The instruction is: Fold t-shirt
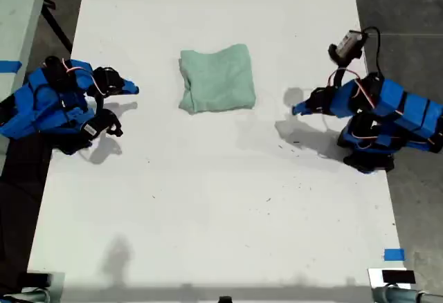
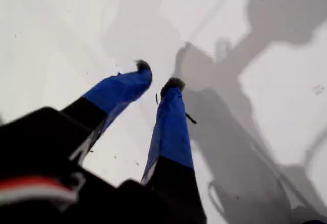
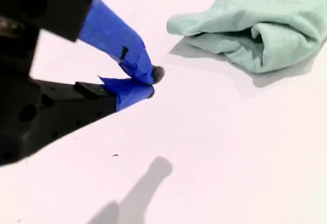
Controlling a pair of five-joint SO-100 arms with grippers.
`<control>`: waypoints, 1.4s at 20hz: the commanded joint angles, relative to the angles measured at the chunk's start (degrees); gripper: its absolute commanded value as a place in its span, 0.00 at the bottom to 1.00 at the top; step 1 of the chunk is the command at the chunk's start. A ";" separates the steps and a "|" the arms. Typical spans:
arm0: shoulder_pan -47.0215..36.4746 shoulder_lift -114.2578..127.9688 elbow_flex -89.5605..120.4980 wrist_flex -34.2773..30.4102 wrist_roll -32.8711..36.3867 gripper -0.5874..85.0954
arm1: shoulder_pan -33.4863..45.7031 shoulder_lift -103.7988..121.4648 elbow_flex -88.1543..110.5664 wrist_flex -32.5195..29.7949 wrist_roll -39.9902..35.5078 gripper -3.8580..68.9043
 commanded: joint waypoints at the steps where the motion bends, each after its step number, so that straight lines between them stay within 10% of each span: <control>1: 4.13 10.81 4.48 1.32 -4.57 0.01 | -4.92 14.85 9.76 0.62 9.58 0.03; 9: 7.56 13.89 14.50 1.76 -11.95 0.08 | -4.39 27.25 21.53 1.85 25.31 0.08; 14: 11.87 13.80 14.68 3.69 -11.25 0.07 | -3.78 27.33 21.45 2.11 -10.11 0.08; 28: 12.30 13.80 14.68 3.69 -11.25 0.07 | -3.78 27.33 21.45 2.20 -11.95 0.08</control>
